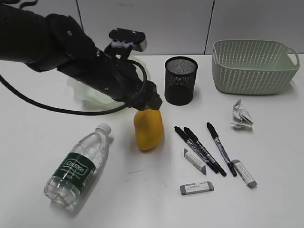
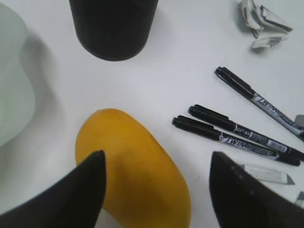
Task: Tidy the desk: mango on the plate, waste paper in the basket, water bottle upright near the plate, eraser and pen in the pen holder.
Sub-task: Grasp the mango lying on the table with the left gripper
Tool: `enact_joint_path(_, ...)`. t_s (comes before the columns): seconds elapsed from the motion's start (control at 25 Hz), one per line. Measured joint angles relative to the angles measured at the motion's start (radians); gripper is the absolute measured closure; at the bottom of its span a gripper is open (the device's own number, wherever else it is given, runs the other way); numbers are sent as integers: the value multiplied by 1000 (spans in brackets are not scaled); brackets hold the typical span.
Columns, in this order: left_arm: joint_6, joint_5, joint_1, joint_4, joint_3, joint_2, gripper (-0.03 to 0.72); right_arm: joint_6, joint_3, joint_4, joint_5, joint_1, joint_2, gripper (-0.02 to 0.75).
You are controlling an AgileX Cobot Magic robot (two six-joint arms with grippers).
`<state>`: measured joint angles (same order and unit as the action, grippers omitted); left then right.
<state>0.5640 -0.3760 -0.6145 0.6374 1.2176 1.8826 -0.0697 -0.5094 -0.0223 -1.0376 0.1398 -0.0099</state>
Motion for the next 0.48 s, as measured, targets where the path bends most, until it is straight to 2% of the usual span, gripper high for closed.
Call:
enact_joint_path(0.12, -66, 4, 0, 0, 25, 40, 155, 0, 0, -2, 0, 0, 0, 396)
enact_joint_path(0.32, -260, 18, 0, -5, 79, 112, 145, 0, 0, -10, 0, 0, 0, 396)
enact_joint_path(0.4, -348, 12, -2, -38, 105, 143, 144, 0, 0, -12, 0, 0, 0, 396)
enact_joint_path(0.48, -446, 6, -8, -119, 134, 163, 144, 0, 0, -13, 0, 0, 0, 396)
